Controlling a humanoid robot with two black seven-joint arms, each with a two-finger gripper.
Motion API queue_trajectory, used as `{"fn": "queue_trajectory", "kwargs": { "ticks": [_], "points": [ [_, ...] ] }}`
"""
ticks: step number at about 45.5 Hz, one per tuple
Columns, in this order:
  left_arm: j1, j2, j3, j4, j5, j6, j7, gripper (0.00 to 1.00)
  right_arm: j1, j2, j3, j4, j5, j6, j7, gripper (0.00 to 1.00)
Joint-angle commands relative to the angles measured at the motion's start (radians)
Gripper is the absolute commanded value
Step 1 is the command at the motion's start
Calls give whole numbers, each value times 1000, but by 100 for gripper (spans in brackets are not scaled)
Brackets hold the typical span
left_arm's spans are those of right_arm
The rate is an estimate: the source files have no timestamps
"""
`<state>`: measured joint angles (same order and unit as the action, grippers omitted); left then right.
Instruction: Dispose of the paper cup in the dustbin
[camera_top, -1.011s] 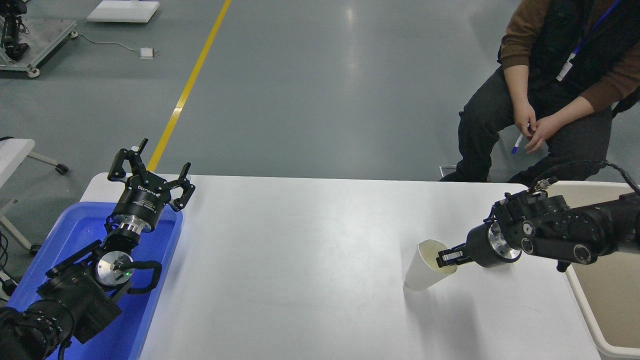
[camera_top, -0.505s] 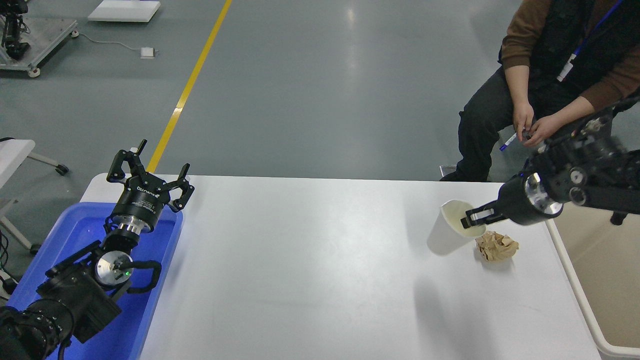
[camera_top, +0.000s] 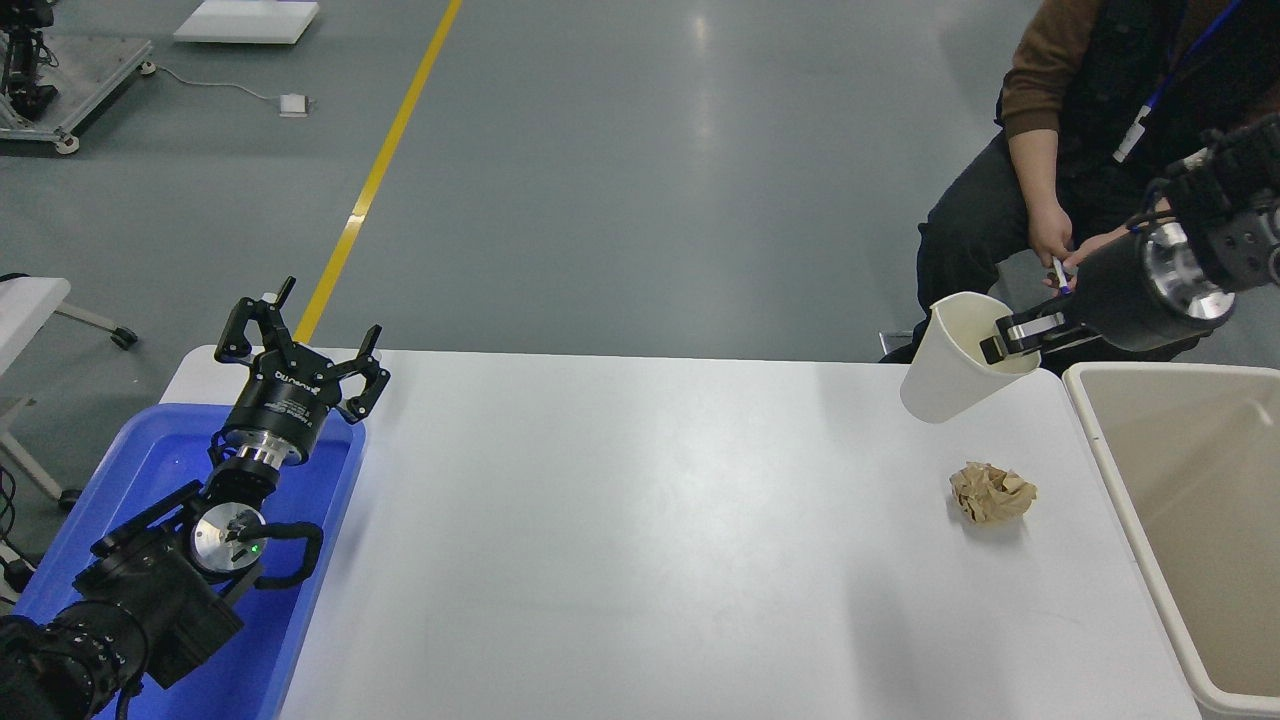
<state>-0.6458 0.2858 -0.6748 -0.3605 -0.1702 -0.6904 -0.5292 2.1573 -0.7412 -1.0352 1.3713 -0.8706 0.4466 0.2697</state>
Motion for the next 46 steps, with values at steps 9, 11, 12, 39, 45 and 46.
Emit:
{"fn": "queue_trajectory", "kwargs": {
  "ticks": [9, 11, 12, 39, 45, 46],
  "points": [
    [0, 0, 0, 0, 0, 0, 0, 100, 116, -82, -74, 5, -1, 21, -7, 0],
    [0, 0, 0, 0, 0, 0, 0, 100, 116, -104, -88, 5, -1, 17, -6, 0],
    [0, 1, 0, 0, 0, 0, 0, 100, 116, -116, -97, 5, -1, 14, -7, 0],
    [0, 1, 1, 0, 0, 0, 0, 100, -91, -512, -80, -234, 96, -121, 5, 0],
    [0, 1, 1, 0, -2, 2, 0, 100, -206, -527, -20, -333, 248, -147, 19, 0],
    [0, 1, 1, 0, -2, 2, 0, 100, -224, -526, -16, -348, 274, -149, 26, 0]
  ]
}}
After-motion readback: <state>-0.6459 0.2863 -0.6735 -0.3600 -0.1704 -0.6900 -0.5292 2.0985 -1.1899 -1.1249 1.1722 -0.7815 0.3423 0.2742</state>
